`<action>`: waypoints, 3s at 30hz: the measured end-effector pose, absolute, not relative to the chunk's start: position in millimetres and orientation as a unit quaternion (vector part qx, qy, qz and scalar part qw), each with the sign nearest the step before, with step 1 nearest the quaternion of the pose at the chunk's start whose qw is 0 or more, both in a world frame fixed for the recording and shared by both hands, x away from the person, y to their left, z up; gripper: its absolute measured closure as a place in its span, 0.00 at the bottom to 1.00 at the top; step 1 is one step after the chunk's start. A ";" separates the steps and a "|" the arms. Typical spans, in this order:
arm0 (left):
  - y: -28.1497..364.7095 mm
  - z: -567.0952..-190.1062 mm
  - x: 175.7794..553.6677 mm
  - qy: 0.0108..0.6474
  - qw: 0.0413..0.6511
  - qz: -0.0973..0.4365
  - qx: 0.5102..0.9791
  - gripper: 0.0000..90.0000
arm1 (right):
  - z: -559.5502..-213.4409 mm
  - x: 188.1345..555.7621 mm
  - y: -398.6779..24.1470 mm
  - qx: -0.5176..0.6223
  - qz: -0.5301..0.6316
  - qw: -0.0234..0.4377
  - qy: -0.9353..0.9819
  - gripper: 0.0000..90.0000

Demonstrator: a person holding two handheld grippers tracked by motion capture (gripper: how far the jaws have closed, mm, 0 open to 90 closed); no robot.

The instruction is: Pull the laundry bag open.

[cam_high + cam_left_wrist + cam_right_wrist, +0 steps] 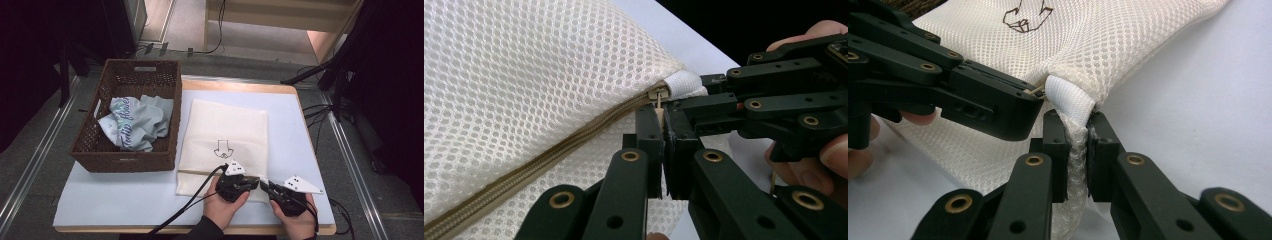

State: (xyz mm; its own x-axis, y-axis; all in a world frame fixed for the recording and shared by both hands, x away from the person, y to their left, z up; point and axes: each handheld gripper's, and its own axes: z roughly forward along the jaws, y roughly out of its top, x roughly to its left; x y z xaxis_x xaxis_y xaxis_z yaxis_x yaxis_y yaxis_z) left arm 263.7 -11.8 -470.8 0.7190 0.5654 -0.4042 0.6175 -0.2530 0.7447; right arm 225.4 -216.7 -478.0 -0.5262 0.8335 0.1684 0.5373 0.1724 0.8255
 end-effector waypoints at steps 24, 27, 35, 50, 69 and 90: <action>11.4 -477.7 273.0 0.421 0.457 -0.001 0.783 0.97 | -468.4 221.0 -223.4 0.466 0.465 0.191 0.728 0.94; 15.4 -477.8 272.6 0.423 0.459 -0.003 0.781 0.97 | -468.2 221.4 -225.3 0.467 0.467 0.192 0.727 0.94; 20.6 -477.3 269.0 0.422 0.456 0.011 0.784 0.97 | -467.9 220.5 -219.5 0.456 0.461 0.196 0.735 0.94; 43.4 -476.8 268.5 0.443 0.448 0.035 0.776 0.97 | -466.7 221.4 -225.1 0.465 0.464 0.199 0.728 0.94; 69.1 -475.4 264.2 0.456 0.448 0.051 0.767 0.97 | -467.2 223.4 -224.8 0.464 0.467 0.197 0.726 0.94; 109.5 -473.7 255.6 0.487 0.450 0.073 0.745 0.97 | -466.2 224.7 -231.8 0.474 0.468 0.202 0.718 0.94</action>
